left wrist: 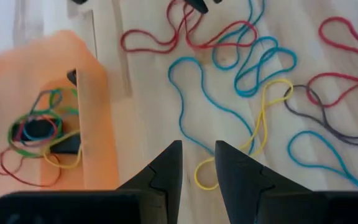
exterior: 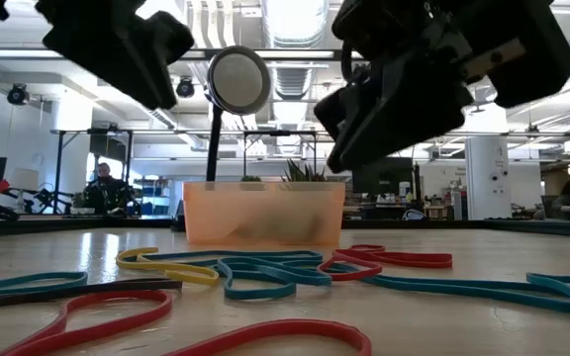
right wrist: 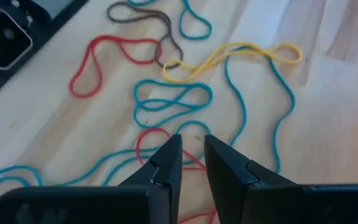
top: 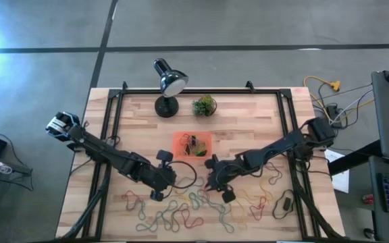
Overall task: Pick and place rubber bands into bin
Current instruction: Put the red rubberband into the orange bin
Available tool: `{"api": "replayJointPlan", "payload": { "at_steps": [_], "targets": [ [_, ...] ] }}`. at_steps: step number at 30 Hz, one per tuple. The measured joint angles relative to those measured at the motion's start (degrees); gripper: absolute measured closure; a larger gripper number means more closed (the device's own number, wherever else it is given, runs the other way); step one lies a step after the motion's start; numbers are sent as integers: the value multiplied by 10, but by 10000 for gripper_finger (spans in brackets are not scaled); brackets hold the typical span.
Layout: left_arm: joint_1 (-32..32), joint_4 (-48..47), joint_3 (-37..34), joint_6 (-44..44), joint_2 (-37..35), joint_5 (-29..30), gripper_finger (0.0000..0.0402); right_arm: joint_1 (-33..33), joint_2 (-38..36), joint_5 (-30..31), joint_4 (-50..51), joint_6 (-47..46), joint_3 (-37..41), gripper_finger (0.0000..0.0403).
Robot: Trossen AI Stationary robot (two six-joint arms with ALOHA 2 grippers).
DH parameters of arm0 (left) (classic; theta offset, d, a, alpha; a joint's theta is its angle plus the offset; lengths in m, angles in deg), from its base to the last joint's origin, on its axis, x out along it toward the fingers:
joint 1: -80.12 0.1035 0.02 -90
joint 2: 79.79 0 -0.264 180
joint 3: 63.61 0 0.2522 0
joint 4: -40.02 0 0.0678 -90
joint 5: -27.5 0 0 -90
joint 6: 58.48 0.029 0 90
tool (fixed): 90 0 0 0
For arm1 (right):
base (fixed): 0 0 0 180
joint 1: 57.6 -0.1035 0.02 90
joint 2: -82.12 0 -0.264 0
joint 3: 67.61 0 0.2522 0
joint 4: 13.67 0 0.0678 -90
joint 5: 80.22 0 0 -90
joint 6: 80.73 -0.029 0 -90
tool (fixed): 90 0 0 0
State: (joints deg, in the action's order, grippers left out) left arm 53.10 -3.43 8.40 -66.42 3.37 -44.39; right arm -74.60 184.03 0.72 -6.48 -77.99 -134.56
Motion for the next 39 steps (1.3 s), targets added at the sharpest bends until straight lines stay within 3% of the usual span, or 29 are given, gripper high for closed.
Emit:
{"api": "replayJointPlan", "payload": {
  "at_steps": [5,17,39],
  "targets": [
    [-1,2,-12,-23,0,0,322,0,24,3,7,3,0,339],
    [-4,4,-15,-24,0,1,322,0,51,92,19,8,0,339],
    [-4,10,-25,-38,0,1,322,1,96,92,10,5,-14,344]
  ]
}}
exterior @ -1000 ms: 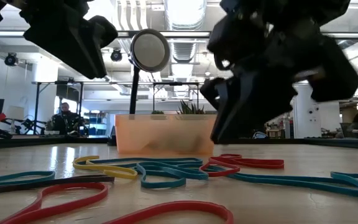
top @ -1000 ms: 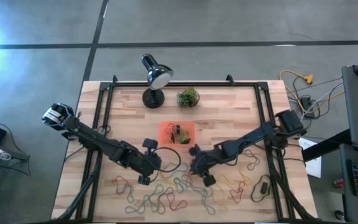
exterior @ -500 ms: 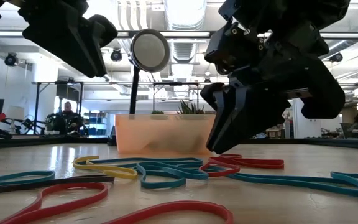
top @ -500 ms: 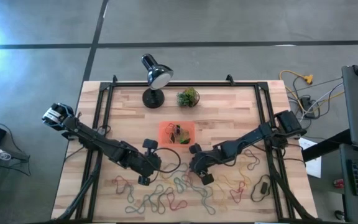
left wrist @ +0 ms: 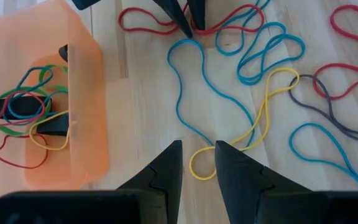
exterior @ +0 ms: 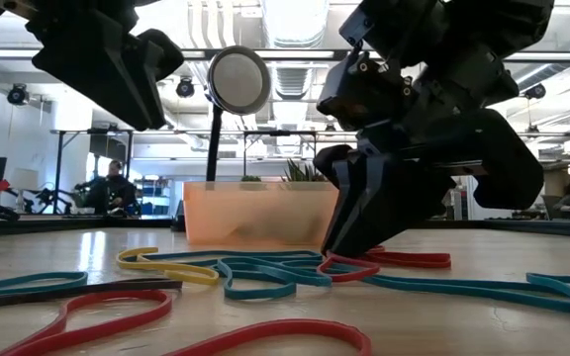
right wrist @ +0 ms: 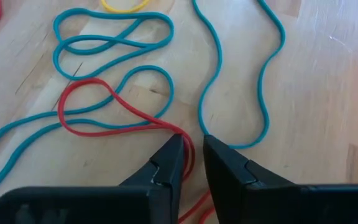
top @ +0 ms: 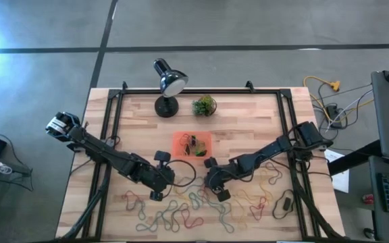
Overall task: Pick and place rubber bands into bin
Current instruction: Put the red rubberband into the orange bin
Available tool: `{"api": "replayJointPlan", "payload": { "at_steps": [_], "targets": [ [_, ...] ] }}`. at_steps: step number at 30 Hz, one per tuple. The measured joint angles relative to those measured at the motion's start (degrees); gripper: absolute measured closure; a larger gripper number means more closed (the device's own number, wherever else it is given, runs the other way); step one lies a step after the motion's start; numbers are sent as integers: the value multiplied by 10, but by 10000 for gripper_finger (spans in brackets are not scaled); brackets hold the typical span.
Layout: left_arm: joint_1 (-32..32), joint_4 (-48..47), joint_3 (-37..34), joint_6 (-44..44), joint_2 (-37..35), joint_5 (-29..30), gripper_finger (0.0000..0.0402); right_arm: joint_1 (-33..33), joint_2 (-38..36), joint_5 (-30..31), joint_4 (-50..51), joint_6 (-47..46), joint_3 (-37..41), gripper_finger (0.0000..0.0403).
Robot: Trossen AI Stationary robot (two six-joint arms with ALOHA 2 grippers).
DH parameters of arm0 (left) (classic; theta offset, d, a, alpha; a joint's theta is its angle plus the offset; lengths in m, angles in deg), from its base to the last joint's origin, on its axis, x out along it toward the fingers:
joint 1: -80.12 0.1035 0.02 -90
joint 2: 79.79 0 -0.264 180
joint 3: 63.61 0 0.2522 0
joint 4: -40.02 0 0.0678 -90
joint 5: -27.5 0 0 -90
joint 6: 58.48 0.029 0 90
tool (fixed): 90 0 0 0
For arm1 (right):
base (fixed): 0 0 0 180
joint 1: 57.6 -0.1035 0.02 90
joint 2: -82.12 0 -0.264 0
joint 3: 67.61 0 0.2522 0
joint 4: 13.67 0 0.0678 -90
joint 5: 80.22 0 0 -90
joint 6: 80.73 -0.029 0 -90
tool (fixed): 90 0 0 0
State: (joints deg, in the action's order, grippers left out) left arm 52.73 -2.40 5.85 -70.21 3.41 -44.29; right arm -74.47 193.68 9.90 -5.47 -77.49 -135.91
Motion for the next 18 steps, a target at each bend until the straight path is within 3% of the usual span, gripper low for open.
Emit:
{"api": "replayJointPlan", "payload": {
  "at_steps": [6,18],
  "targets": [
    [0,2,-1,-1,0,0,322,-1,-20,-1,13,18,2,391],
    [0,8,-8,-2,0,0,322,-7,-100,18,30,30,-3,394]
  ]
}}
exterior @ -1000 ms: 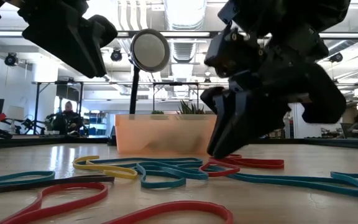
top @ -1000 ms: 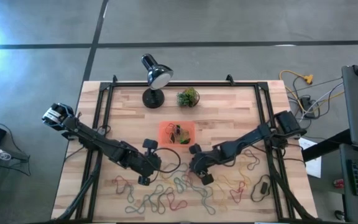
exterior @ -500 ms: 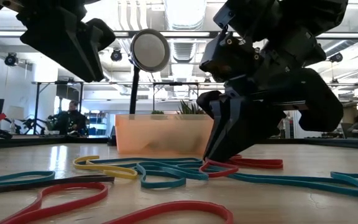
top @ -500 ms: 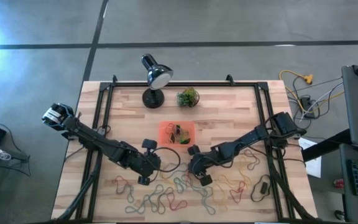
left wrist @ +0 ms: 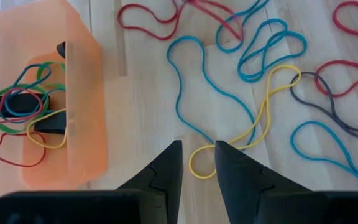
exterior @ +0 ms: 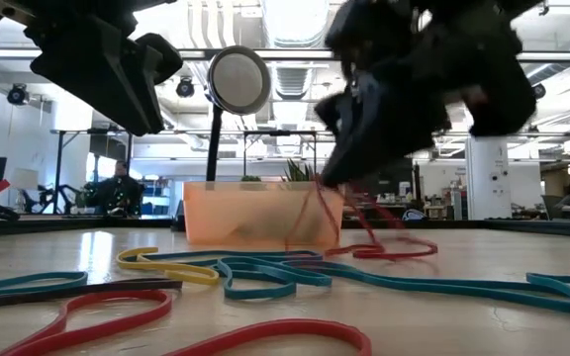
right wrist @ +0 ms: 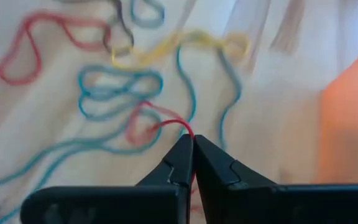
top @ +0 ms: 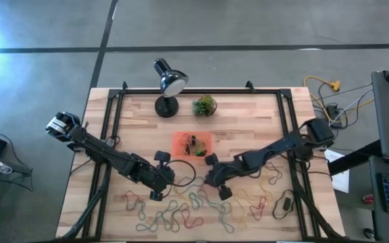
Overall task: Pick and place rubber bands into bin
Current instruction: Put the red rubberband into the orange bin
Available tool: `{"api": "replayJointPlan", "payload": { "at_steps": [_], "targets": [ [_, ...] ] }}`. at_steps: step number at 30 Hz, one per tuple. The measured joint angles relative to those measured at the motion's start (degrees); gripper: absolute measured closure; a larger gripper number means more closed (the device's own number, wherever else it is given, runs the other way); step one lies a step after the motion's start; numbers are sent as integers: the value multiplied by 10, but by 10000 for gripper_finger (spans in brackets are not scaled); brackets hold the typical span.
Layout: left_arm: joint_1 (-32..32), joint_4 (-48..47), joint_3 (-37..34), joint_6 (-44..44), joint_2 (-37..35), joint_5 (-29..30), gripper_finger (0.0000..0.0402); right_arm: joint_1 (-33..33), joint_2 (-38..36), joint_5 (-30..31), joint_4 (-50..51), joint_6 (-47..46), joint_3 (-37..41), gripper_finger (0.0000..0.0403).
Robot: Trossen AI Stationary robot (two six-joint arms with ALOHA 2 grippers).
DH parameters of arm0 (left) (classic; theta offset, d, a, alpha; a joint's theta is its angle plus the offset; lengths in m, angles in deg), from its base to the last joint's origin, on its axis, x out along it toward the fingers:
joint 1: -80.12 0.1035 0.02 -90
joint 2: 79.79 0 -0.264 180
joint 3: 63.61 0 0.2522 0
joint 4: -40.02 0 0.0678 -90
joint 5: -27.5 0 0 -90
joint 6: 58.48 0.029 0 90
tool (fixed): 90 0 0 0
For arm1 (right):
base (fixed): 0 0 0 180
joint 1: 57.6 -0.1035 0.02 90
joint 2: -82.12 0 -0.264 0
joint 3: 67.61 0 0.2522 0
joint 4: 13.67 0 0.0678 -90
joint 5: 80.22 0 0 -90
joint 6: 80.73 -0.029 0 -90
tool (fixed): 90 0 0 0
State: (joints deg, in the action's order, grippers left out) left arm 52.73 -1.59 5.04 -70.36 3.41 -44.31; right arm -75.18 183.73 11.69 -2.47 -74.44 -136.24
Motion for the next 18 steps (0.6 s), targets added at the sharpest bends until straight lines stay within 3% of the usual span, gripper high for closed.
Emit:
{"api": "replayJointPlan", "payload": {
  "at_steps": [6,14,18],
  "targets": [
    [0,4,0,0,0,0,322,-10,-63,58,0,45,0,394],
    [0,4,0,0,0,0,322,-10,-117,250,-15,152,-1,394],
    [0,9,0,0,0,0,322,9,-114,294,-49,202,-1,394]
  ]
}}
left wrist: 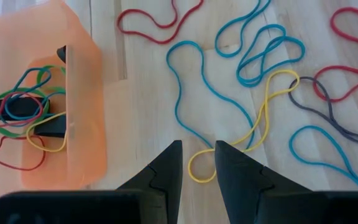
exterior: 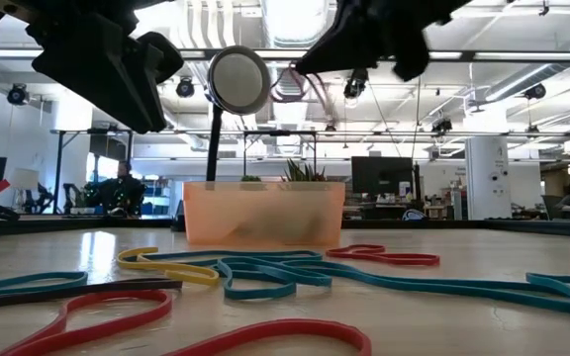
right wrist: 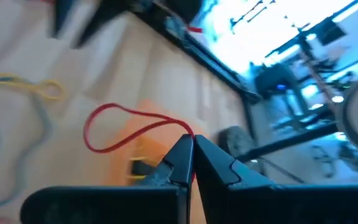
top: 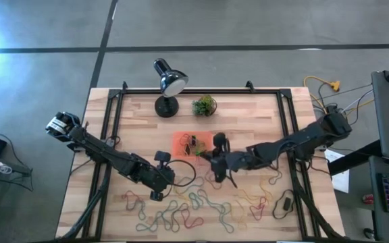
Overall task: Pick and place rubber bands into bin
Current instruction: Put the red rubberband into the orange bin
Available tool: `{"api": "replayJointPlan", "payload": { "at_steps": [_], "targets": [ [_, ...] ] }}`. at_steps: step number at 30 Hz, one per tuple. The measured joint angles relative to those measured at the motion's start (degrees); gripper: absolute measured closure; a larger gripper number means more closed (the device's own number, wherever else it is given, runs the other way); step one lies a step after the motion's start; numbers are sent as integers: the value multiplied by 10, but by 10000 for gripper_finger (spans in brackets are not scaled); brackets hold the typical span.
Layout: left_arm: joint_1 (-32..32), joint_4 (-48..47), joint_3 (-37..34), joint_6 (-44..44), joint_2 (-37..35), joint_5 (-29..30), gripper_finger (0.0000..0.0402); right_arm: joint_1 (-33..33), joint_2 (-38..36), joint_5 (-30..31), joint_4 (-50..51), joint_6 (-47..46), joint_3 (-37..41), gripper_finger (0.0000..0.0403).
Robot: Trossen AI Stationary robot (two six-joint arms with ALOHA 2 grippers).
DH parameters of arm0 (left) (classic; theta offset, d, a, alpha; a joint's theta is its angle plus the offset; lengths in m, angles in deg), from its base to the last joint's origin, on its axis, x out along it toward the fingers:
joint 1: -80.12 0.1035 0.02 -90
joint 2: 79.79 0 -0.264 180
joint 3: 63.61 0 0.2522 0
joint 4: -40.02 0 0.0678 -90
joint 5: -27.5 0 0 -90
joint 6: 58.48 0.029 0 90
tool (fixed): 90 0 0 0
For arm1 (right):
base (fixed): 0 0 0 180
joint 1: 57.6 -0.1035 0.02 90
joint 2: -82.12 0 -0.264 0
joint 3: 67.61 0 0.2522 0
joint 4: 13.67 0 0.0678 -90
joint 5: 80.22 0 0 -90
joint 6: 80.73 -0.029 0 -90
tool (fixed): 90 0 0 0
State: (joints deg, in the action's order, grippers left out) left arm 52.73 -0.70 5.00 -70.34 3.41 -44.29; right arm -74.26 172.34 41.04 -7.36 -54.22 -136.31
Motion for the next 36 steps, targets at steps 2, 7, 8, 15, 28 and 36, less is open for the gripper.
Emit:
{"api": "replayJointPlan", "payload": {
  "at_steps": [2,7,8,15,28,36],
  "targets": [
    [0,0,0,0,0,0,322,14,8,3,-13,9,0,394],
    [0,7,0,1,0,0,322,53,46,3,-18,8,0,394],
    [0,9,0,1,0,0,322,60,56,3,-19,7,0,394],
    [0,9,0,2,0,0,322,101,107,3,-17,-42,0,391],
    [0,10,-1,2,0,0,322,108,95,4,-18,-42,0,342],
    [0,10,-1,2,0,4,322,110,92,-39,0,-107,-1,339]
  ]
}}
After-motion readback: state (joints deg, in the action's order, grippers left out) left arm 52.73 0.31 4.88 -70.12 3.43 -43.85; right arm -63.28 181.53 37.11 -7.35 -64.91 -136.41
